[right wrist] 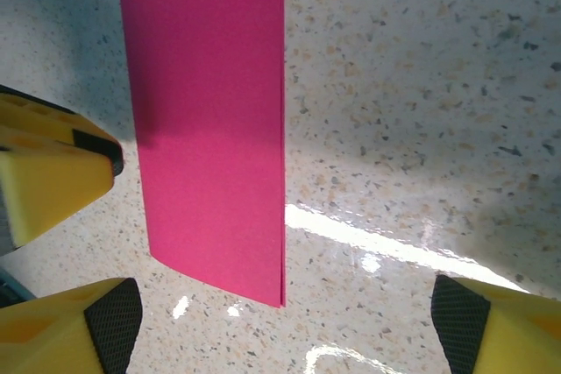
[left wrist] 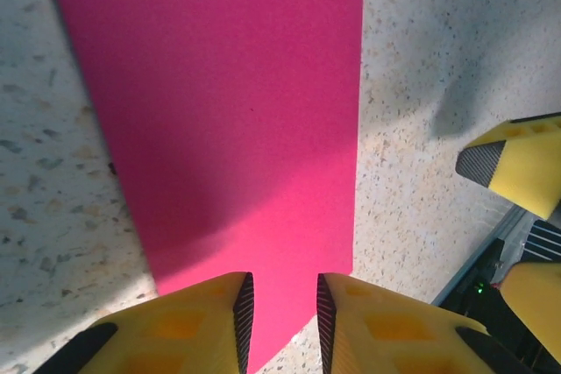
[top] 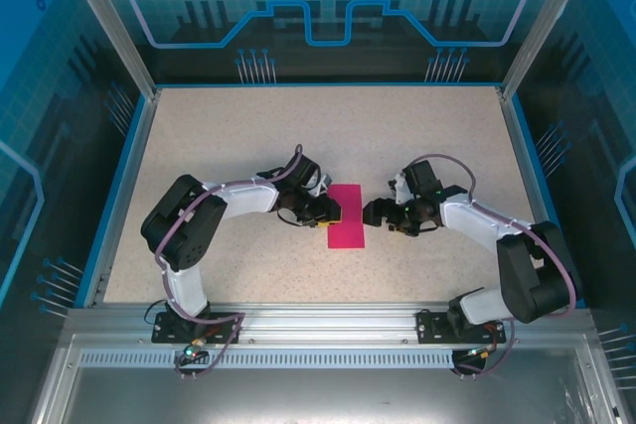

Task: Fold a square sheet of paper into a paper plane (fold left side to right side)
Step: Fold the triangle a second time at the center of the table.

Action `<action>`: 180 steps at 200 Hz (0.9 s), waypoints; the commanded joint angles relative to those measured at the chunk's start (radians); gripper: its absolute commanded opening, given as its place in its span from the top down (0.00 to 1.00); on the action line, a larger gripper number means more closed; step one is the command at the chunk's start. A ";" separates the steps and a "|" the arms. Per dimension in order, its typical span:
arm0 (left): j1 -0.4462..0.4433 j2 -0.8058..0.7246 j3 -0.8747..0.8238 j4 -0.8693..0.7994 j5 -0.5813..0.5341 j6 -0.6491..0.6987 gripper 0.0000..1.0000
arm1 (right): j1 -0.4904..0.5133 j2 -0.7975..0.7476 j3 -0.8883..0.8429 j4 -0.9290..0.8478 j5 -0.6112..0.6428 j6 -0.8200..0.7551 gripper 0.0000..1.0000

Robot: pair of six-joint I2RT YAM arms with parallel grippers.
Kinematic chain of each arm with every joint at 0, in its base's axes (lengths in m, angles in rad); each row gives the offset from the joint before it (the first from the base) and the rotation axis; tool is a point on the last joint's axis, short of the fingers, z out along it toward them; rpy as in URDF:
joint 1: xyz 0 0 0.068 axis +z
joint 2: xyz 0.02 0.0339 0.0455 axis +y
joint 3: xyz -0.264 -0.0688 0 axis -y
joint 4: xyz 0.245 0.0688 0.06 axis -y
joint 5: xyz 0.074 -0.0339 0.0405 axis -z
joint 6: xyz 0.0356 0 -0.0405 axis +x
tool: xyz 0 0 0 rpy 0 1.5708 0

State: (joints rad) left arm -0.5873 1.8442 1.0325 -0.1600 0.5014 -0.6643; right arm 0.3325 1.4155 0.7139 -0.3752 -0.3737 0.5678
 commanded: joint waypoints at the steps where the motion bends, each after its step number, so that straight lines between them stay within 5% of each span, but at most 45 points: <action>1: -0.001 0.010 0.022 -0.021 -0.026 -0.015 0.72 | -0.014 -0.007 -0.001 0.009 -0.039 -0.022 0.12; 180: -0.006 0.046 -0.040 -0.016 -0.046 -0.013 0.74 | 0.033 0.197 0.091 0.034 -0.218 0.067 0.36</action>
State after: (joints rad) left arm -0.5873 1.8915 1.0222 -0.1589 0.4683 -0.6647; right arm 0.3424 1.5745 0.7792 -0.3691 -0.5316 0.5888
